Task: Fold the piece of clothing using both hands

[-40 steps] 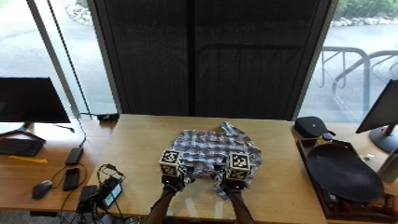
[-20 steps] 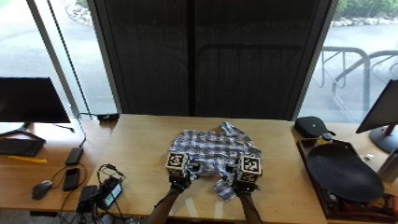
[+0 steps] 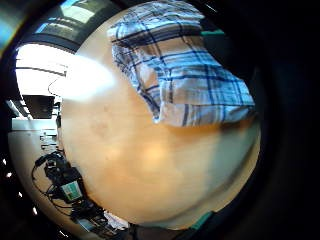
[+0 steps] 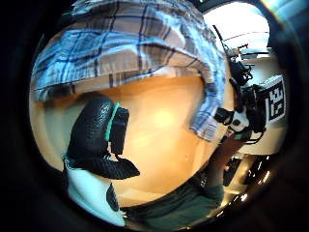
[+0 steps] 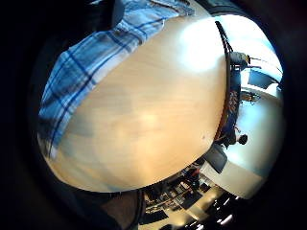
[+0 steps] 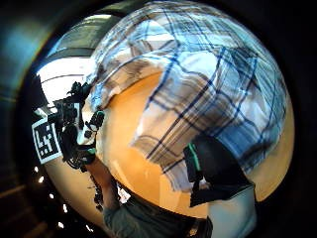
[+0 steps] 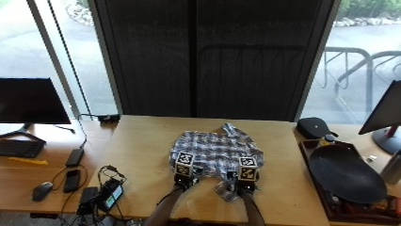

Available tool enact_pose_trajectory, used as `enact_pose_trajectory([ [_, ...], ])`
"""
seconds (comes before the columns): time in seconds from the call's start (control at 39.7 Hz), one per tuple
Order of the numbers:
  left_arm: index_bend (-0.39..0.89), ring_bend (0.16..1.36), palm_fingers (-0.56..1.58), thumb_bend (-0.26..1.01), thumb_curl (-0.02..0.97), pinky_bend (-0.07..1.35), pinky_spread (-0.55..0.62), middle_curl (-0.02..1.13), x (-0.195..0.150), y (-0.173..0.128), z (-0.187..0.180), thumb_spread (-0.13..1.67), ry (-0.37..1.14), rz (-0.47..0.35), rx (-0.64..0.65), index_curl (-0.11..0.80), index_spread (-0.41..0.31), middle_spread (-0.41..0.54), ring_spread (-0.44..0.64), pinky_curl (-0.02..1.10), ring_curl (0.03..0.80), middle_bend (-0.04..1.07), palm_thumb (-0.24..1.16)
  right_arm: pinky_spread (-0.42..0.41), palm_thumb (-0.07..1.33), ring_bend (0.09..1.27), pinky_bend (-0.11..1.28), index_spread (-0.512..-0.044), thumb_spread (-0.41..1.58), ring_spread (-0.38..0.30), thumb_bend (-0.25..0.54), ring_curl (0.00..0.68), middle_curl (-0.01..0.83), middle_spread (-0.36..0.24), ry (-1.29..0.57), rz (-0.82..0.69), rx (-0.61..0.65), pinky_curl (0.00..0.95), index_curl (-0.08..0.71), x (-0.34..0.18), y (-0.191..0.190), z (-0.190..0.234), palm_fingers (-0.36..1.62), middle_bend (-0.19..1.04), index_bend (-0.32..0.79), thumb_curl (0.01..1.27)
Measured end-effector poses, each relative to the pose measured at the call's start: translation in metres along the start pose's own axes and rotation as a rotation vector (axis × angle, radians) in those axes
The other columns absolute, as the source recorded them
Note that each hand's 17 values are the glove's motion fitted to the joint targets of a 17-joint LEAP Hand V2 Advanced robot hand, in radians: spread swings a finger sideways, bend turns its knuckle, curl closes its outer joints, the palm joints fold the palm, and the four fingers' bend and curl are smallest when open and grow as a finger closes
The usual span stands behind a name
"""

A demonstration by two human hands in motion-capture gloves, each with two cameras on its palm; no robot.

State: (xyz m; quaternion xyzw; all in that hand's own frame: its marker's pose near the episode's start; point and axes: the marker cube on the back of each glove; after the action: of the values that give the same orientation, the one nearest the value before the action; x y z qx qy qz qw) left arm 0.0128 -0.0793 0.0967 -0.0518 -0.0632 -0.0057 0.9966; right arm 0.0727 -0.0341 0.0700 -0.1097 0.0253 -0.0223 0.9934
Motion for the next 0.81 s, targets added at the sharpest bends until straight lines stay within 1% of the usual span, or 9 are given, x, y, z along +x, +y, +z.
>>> enact_pose_trajectory([
  [0.13,0.21,0.65,0.45,0.01,0.315,0.48,0.24,0.43,-0.002,-0.011,0.003,1.16,-0.053,0.008,0.085,0.206,-0.096,-0.049,0.10,0.33,0.328,0.37,0.39,0.214,0.66,0.47,0.74,-0.317,1.13,0.107,0.002,0.295,0.297,0.009,-0.029,0.024,-0.036,0.361,0.192,0.007,-0.009,0.009,0.13,0.20,0.12,0.37],
  [0.23,0.31,0.62,0.61,0.03,0.322,0.39,0.20,0.42,-0.005,-0.021,0.003,1.18,-0.099,0.000,0.186,0.270,-0.139,-0.104,0.02,0.30,0.318,0.36,0.44,0.196,0.68,0.47,0.66,-0.336,1.13,0.056,-0.011,0.294,0.305,-0.019,-0.050,-0.003,0.031,0.338,0.229,0.006,-0.016,0.010,0.24,0.20,0.21,0.36],
  [0.28,0.32,0.61,0.65,0.03,0.324,0.37,0.18,0.42,-0.003,-0.021,0.002,1.19,-0.094,-0.004,0.202,0.285,-0.152,-0.118,-0.01,0.30,0.316,0.34,0.46,0.189,0.67,0.45,0.63,-0.345,1.13,0.036,-0.017,0.294,0.305,-0.026,-0.059,-0.019,0.044,0.332,0.255,0.004,-0.016,0.009,0.27,0.18,0.24,0.36],
  [0.38,0.32,0.61,0.75,0.03,0.328,0.31,0.13,0.43,-0.005,-0.037,-0.006,1.21,-0.133,-0.009,0.384,0.319,-0.184,-0.164,-0.08,0.30,0.328,0.33,0.51,0.144,0.67,0.45,0.55,-0.360,1.14,-0.039,-0.014,0.296,0.322,-0.075,-0.011,-0.013,0.097,0.312,0.291,0.002,-0.013,0.006,0.46,0.21,0.30,0.35],
  [0.53,0.33,0.58,0.93,0.03,0.335,0.23,0.06,0.43,0.005,-0.042,-0.010,1.21,-0.084,0.025,0.491,0.356,-0.232,-0.220,-0.19,0.29,0.331,0.33,0.56,0.024,0.76,0.49,0.50,-0.360,1.17,-0.158,0.018,0.311,0.332,-0.187,0.232,0.048,0.322,0.297,0.328,0.011,-0.033,0.014,0.82,0.19,0.33,0.35],
  [0.55,0.32,0.57,0.93,0.03,0.334,0.21,0.06,0.42,0.003,-0.042,-0.011,1.21,-0.096,0.023,0.497,0.357,-0.233,-0.222,-0.19,0.28,0.328,0.31,0.57,0.019,0.76,0.48,0.47,-0.361,1.17,-0.169,0.013,0.306,0.331,-0.197,0.276,0.045,0.354,0.286,0.329,0.013,-0.037,0.017,0.80,0.19,0.33,0.35],
  [0.6,0.33,0.57,1.02,0.03,0.340,0.18,0.02,0.44,-0.005,-0.037,-0.013,1.20,-0.134,0.006,0.480,0.374,-0.252,-0.244,-0.23,0.28,0.337,0.33,0.59,-0.058,0.80,0.52,0.49,-0.353,1.17,-0.204,0.030,0.330,0.345,-0.213,0.362,0.041,0.393,0.303,0.342,0.014,-0.037,0.021,1.02,0.21,0.31,0.36],
  [0.68,0.33,0.56,1.08,0.03,0.347,0.15,-0.01,0.44,-0.017,-0.029,-0.017,1.18,-0.152,-0.004,0.446,0.388,-0.273,-0.266,-0.27,0.28,0.339,0.33,0.63,-0.131,0.83,0.53,0.48,-0.348,1.17,-0.240,0.031,0.341,0.353,-0.233,0.427,0.021,0.414,0.309,0.351,0.012,-0.030,0.022,1.13,0.19,0.28,0.36],
  [0.81,0.31,0.57,1.16,0.03,0.361,0.14,-0.07,0.47,-0.014,-0.004,-0.020,1.15,-0.022,0.119,0.296,0.405,-0.297,-0.297,-0.32,0.28,0.363,0.38,0.68,-0.234,0.86,0.57,0.50,-0.344,1.17,-0.279,0.021,0.381,0.394,-0.261,0.431,-0.045,0.373,0.340,0.366,0.012,-0.018,0.012,1.28,0.27,0.18,0.35],
])
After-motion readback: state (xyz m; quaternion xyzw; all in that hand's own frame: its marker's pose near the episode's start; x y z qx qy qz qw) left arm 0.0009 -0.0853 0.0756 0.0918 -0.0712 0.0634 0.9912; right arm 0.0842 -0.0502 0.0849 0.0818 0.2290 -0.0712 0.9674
